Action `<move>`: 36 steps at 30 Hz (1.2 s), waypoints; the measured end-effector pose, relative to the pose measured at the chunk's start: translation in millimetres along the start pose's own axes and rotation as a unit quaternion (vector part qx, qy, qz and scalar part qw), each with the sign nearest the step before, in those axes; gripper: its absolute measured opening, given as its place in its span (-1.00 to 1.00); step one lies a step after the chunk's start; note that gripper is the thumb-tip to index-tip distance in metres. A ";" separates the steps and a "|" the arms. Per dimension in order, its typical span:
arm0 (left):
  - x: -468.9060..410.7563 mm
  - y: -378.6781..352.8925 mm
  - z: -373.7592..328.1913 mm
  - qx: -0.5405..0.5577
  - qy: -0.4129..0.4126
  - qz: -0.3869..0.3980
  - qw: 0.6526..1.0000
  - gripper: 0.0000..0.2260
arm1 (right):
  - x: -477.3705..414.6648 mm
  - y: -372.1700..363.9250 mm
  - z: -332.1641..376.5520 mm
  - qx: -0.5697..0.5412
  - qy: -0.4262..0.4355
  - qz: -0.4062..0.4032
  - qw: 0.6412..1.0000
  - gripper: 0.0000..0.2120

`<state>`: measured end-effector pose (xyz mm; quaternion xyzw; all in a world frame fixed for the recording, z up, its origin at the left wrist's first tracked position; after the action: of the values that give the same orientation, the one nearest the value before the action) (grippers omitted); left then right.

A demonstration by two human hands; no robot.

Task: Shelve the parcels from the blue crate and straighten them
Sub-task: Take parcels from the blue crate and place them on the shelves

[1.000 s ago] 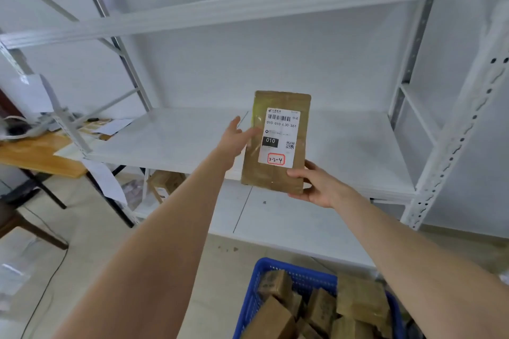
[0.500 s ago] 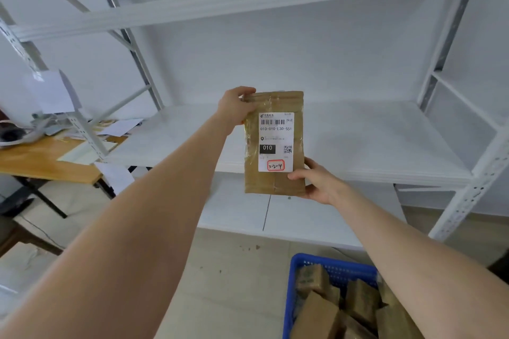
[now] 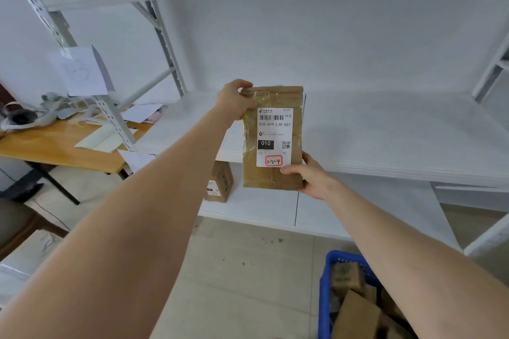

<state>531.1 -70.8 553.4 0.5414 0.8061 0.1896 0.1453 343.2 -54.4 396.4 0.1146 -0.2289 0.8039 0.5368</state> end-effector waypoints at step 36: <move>-175.6 205.8 32.1 -0.045 -0.133 0.219 0.965 -0.56 | -129.4 -217.7 58.5 -0.013 0.099 -0.129 0.987 -0.21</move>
<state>778.7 -158.6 625.3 0.7184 0.6316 0.1790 0.2303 590.3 -118.6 444.9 0.0560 -0.1682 0.7322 0.6576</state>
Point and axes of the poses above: each hand's wrist, its own x-axis away from the middle knuckle, its own y-axis out of the back of the hand, z = x × y, the point moved 5 cm from there along -x, towards the middle knuckle
